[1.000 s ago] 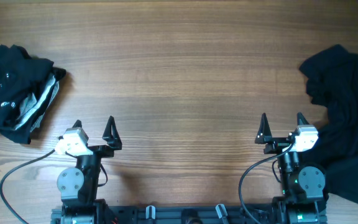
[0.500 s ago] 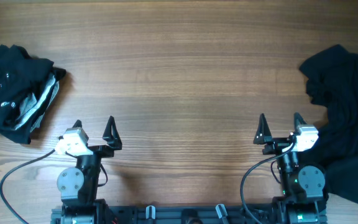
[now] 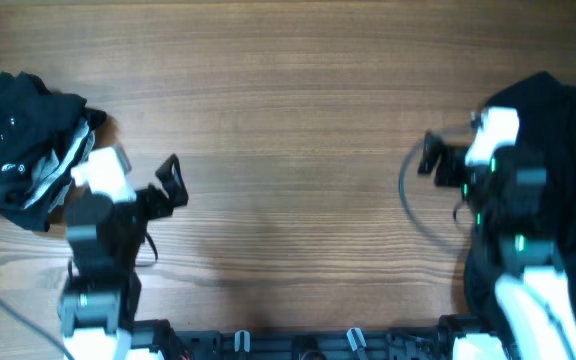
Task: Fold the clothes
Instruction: 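Reach the right gripper to the crumpled black T-shirt and grasp it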
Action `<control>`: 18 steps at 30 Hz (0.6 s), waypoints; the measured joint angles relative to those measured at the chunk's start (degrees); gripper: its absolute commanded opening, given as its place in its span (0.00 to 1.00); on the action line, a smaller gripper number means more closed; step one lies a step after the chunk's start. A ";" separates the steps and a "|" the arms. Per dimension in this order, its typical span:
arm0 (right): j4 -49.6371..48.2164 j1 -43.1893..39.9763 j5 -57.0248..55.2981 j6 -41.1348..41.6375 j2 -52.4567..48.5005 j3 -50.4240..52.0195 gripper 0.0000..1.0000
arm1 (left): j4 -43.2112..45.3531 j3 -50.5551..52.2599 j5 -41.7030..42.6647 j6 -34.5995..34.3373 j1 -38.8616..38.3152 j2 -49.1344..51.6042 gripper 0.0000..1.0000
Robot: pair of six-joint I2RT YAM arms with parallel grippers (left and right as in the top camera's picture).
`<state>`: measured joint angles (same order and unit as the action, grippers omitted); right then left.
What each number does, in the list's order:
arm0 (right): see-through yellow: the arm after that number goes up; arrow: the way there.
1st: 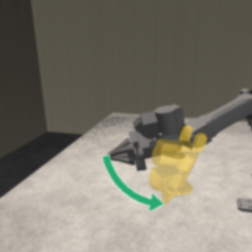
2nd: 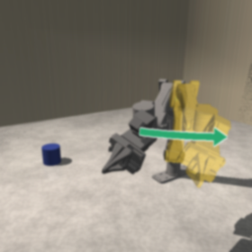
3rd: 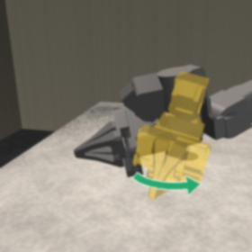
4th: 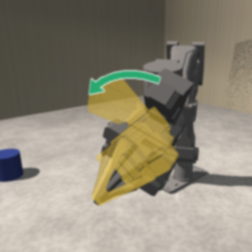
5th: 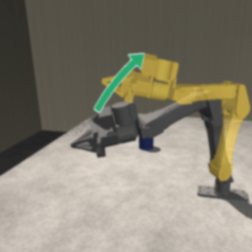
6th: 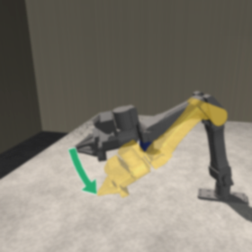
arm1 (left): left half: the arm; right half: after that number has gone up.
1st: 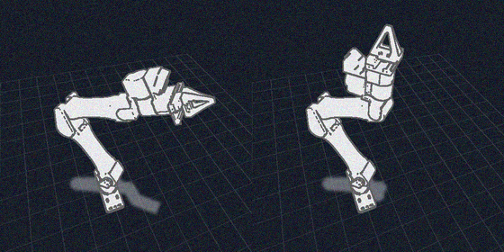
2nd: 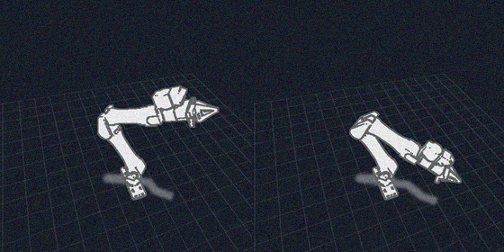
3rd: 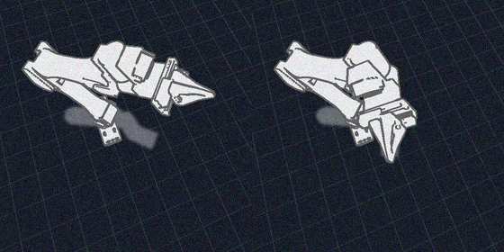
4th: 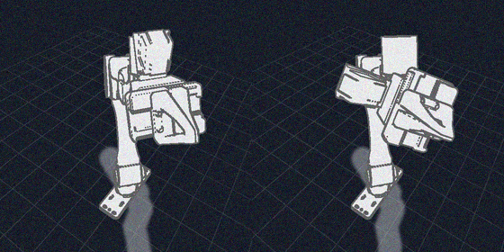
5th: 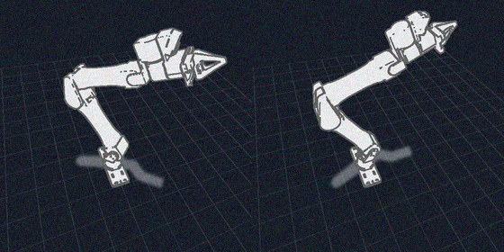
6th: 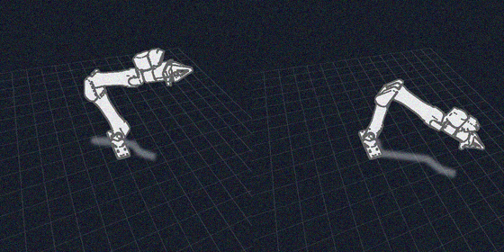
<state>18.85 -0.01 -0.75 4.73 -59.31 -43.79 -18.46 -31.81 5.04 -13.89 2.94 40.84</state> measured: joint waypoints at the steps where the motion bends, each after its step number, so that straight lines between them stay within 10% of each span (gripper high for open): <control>1: 0.44 -0.59 0.00 -1.18 -4.92 -3.23 1.00 | -1.40 -2.29 0.00 0.00 0.00 3.30 1.00; 18: -13.84 -24.20 -10.97 -3.91 -41.42 -11.04 0.85 | -2.99 -6.69 0.44 0.00 0.00 13.60 1.00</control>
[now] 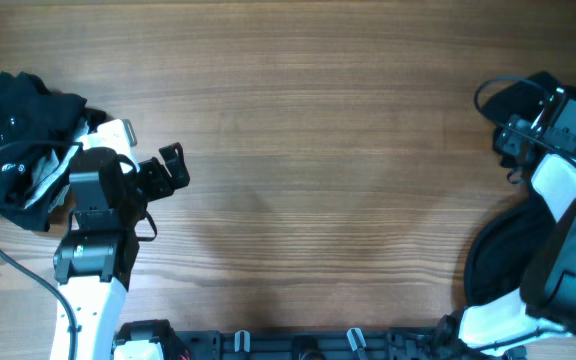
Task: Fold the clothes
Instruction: 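Reach the right gripper to the crumpled black T-shirt and grasp it, then drag the black T-shirt toward the table center with the right gripper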
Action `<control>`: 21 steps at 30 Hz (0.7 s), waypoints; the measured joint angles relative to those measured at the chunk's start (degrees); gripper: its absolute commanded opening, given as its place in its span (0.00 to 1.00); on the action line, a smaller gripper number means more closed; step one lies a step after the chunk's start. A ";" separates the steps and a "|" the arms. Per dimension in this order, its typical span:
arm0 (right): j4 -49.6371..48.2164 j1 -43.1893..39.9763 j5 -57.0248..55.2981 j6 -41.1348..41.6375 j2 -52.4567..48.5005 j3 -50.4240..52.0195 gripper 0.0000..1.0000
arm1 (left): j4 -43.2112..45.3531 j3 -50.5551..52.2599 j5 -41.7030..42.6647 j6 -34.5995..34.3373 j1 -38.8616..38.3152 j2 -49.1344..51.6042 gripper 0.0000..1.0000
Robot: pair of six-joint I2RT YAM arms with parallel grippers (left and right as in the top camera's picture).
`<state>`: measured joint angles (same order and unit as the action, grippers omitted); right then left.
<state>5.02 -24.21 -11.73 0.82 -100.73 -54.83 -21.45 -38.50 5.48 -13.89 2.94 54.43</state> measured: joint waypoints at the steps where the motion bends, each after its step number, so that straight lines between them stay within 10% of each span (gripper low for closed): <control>1: 0.00 -0.50 0.39 0.00 -1.84 0.00 0.80 | 0.00 -0.02 0.02 0.00 0.00 0.00 1.00; 6: 0.07 -0.87 2.23 0.44 -4.81 0.00 0.07 | 0.44 -0.02 0.02 -0.02 0.00 0.00 1.00; 11: 0.66 0.52 18.47 -0.07 -4.68 -0.87 0.05 | 1.38 -0.02 0.22 -0.02 0.00 0.00 1.00; 17: 1.53 22.10 35.78 -0.07 4.57 -3.32 0.09 | 3.93 -0.02 0.63 0.00 0.00 0.00 1.00; 20: 3.06 38.38 38.69 -0.94 5.49 -3.82 0.19 | 4.59 -0.02 0.63 0.00 0.00 0.00 1.00; 21: 4.33 42.73 39.32 -1.86 5.49 -3.82 0.36 | 4.70 -0.02 0.63 0.00 0.00 0.00 1.00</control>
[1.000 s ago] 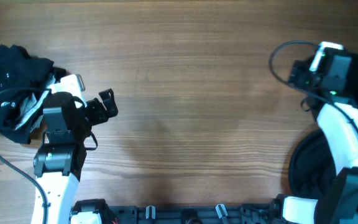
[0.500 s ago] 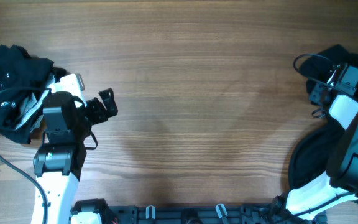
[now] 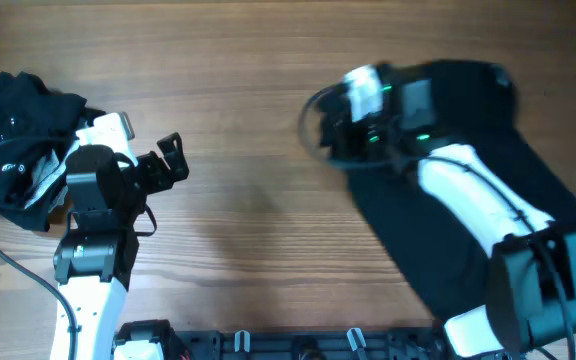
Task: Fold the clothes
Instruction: 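Drag the black T-shirt toward the table center with the right gripper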
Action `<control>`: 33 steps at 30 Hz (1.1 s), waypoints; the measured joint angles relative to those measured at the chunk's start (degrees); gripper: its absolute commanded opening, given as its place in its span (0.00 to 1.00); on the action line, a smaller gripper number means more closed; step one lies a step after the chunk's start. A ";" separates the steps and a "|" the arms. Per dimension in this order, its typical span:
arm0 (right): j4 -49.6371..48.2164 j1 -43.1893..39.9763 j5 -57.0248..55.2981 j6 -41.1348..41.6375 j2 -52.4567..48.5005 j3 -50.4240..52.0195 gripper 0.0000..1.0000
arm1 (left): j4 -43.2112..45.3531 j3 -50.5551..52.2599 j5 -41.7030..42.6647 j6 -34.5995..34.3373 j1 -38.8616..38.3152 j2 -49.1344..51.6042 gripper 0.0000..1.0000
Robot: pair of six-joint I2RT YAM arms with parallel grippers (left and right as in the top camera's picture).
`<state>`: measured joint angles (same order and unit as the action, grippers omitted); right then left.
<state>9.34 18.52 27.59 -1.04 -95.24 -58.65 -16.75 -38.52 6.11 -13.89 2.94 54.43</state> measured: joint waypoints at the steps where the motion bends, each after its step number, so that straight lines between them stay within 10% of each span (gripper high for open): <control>1: 3.98 4.44 0.74 -1.75 0.00 -0.59 0.77 | 0.07 0.00 0.00 -0.02 0.00 0.00 1.00; 3: 12.66 9.64 1.16 -4.76 0.00 -2.16 1.00 | 1.03 0.00 0.00 0.00 0.00 0.00 1.00; 17: 45.33 -19.26 -19.78 12.15 14.03 -6.23 1.00 | 7.80 -0.02 7.56 -0.02 -5.27 12.24 0.99; 33: 41.92 -20.13 -22.14 12.37 14.03 -6.23 1.00 | 5.20 -0.04 8.81 -0.02 -8.52 13.51 1.00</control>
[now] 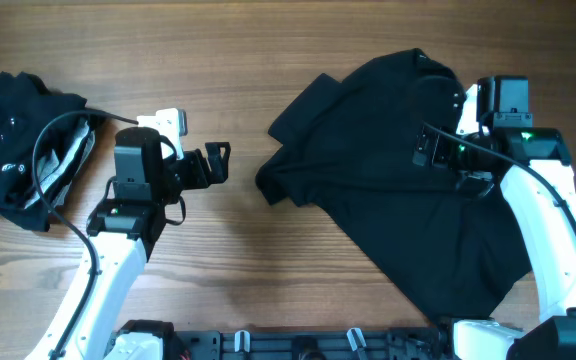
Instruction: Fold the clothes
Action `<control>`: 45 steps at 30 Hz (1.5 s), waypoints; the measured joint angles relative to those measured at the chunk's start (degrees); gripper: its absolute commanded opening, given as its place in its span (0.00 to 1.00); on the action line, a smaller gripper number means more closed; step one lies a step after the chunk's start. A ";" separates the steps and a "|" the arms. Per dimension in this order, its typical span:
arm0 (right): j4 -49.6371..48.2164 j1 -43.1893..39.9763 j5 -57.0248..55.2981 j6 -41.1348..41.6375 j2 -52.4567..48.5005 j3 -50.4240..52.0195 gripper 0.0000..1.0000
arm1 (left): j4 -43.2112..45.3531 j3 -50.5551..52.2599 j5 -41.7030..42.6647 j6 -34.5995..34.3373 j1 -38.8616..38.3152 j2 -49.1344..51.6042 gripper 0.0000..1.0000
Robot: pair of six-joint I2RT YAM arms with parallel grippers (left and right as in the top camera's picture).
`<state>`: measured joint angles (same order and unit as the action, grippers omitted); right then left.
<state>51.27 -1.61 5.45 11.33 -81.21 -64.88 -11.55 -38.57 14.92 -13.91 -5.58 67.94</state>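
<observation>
A black shirt lies partly crumpled across the right half of the table, with one sleeve pointing toward the middle. My right gripper hovers over the shirt's upper part. Its dark fingers blend into the cloth, so their state is unclear. My left gripper is open and empty over bare wood, a little left of the shirt's left edge. A heap of dark clothes with a grey piece sits at the far left.
The wooden tabletop is bare between the heap and the shirt. The left arm's cable loops over the heap. The arms' bases line the near edge.
The right gripper has moved from mid-table back to the right and now sits over the shirt. The shirt lies more spread out. The left gripper has moved right, toward the shirt's edge.
At first both grippers hung empty near their own sides, with the black shirt heaped at the right edge. Then the right gripper was at that heap. Later it was at mid-table with the shirt trailing behind it. Now the shirt covers the table's right half.
</observation>
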 measured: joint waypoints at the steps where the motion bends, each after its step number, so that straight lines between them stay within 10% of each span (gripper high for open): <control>1: -0.39 0.00 0.00 0.02 0.00 0.00 1.00 | 0.13 0.00 0.00 0.00 0.00 0.00 1.00; 23: -6.29 0.00 0.87 1.11 0.00 0.02 1.00 | 7.17 -0.07 0.02 -0.15 -0.24 0.50 0.93; 39: -6.38 0.00 1.84 3.45 0.00 0.00 1.00 | 24.35 -14.95 0.39 -0.17 -12.57 39.36 0.80; 45: -5.03 0.00 1.84 3.67 0.00 0.00 1.00 | 26.34 -15.19 2.27 -1.51 -14.86 44.06 0.52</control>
<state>46.24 -1.61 7.29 15.00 -81.21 -64.88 14.79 -53.76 17.19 -15.42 -20.45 112.01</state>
